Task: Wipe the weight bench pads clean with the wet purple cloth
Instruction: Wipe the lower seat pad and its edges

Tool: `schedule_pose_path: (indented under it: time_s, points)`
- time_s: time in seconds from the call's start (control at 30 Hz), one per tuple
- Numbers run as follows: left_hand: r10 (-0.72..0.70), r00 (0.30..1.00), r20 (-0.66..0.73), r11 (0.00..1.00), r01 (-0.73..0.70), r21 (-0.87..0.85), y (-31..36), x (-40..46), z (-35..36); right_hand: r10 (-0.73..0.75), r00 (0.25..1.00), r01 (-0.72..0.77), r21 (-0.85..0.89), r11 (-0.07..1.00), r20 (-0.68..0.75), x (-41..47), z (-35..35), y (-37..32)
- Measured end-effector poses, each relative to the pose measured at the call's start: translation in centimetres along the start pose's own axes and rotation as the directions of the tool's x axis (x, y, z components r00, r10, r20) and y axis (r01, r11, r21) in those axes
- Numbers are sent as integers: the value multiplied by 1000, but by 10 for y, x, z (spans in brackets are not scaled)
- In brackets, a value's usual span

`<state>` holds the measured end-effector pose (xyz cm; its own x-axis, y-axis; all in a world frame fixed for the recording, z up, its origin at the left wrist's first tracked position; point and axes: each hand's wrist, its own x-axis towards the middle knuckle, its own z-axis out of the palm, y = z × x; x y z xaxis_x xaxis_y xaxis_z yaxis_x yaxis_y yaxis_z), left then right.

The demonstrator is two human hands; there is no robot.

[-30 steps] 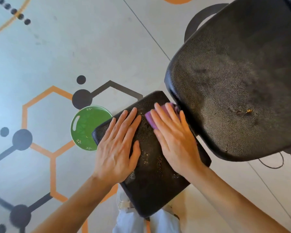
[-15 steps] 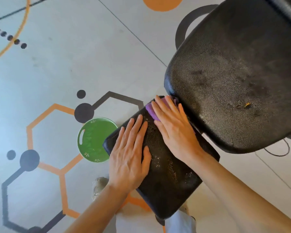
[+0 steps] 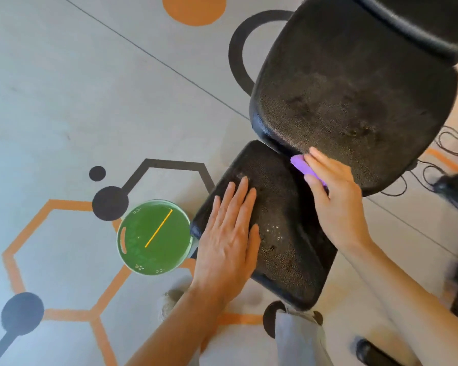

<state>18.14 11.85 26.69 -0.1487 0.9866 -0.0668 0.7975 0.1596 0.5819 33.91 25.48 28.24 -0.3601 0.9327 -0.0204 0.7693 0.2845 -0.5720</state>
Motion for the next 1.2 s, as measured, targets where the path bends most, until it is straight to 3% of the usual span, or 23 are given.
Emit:
schedule_pose_path:
  time_s: [0.1, 0.17, 0.23, 0.37, 0.5, 0.57, 0.7, 0.77, 0.83, 0.9, 1.03, 1.1, 1.2]
  points:
    - [142, 989, 39, 985, -145, 98, -4, 10, 4, 155, 988, -154, -124, 980, -6, -31, -3, 5]
    - [228, 969, 98, 953, -243, 184, -6, 17, 9, 175, 984, -159, -253, 954, 42, -35, 9, 9]
    - [263, 954, 147, 920, -294, 259, -9, 20, 16, 195, 979, -175, -260, 950, 53, -31, 21, 10]
    - [259, 956, 133, 924, -286, 254, -9, 21, 20, 269, 963, -263, -171, 950, 14, -75, 35, -11]
    - [267, 951, 156, 925, -299, 236, -8, 21, 17, 263, 962, -228, -319, 920, 73, -152, 53, -49]
    - [257, 950, 178, 923, -295, 245, -8, 22, 14, 289, 956, -256, -355, 899, 43, -118, 49, -30]
    - [242, 949, 204, 921, -290, 258, -7, 22, 13, 471, 873, -486, -319, 814, -129, -44, 44, -1]
    - [240, 948, 210, 922, -291, 257, -7, 22, 12, 443, 885, -465, -312, 828, -145, -86, 58, -28]
    - [234, 950, 209, 923, -284, 259, -7, 22, 12, 384, 922, -381, -330, 864, -58, -147, 63, -62]
    - [239, 948, 209, 919, -290, 265, -6, 22, 12, 329, 944, -309, -327, 893, 7, -150, 59, -47]
    - [239, 949, 208, 916, -291, 277, -7, 21, 11, 447, 881, -473, -320, 821, -156, -57, 41, 2]
    - [237, 947, 215, 914, -292, 280, -7, 21, 11, 467, 867, -499, -288, 817, -177, -84, 53, -13]
    - [237, 949, 208, 918, -289, 272, -7, 21, 11, 385, 922, -383, -280, 880, -49, -168, 58, -56]
